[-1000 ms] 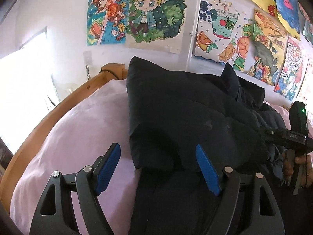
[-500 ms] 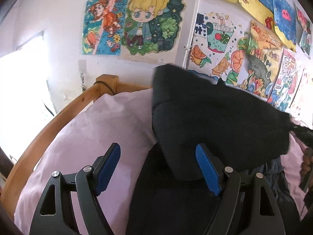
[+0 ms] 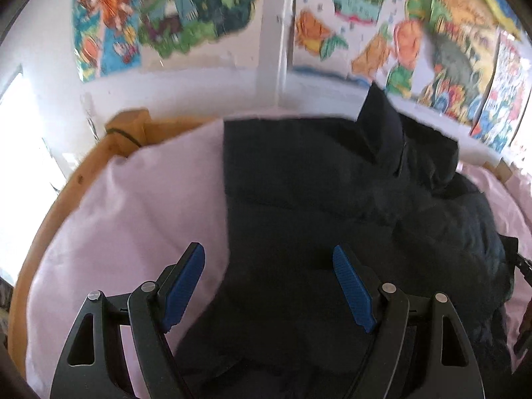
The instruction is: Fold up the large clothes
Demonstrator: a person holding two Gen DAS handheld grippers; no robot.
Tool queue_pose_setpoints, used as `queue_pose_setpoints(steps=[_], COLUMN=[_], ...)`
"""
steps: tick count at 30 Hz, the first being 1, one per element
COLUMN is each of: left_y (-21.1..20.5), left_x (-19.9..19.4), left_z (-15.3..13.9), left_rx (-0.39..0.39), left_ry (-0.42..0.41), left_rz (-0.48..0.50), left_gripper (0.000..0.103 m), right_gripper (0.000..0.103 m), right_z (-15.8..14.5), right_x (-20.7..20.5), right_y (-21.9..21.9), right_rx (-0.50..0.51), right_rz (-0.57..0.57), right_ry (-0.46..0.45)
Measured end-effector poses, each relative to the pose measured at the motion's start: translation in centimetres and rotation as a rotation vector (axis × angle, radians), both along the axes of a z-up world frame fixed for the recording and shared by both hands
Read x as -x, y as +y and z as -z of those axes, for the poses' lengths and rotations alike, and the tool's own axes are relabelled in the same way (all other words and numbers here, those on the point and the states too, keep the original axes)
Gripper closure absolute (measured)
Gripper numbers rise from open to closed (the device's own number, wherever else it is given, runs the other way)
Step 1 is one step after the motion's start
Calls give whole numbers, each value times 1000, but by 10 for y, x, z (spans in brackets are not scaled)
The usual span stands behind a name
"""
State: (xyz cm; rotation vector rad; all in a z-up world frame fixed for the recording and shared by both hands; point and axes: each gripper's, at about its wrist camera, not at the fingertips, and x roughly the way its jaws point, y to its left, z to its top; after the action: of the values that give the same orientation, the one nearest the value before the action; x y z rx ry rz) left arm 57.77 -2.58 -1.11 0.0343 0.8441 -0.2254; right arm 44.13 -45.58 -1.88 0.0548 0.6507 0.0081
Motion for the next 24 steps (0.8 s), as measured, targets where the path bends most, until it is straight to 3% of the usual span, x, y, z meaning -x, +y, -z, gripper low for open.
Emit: queue_pose_setpoints(steps=[6,9,12,16,19,23,24], left_y=[2,5,6,11,16,19,19], left_x=[-3,-8,-13,-15,-16,-17,-16], left_z=[28,36,43,51,58,60,59], left_rx=[-36,-34,-26,3,31,44,43], left_ry=[-6,-2,7,4,9,12,6], left_rz=[-3,-28,-41,-62,-70,-71,-72], left_gripper=[27,19,13,6,1,1,1], right_gripper=[77,57,57,66,66,65,61], right_z=[-3,7,27,45,57,62,59], right_x=[3,3,-6,-20,-32,-33,-31], right_y=[11,30,40,49,48,38,36], right_rx=[128,257,371,502,505,442,433], right_rz=[15,-10,-28,-42,-53,-50,-45], right_ry=[-41,-56,-47,-74,-50,-58,-64])
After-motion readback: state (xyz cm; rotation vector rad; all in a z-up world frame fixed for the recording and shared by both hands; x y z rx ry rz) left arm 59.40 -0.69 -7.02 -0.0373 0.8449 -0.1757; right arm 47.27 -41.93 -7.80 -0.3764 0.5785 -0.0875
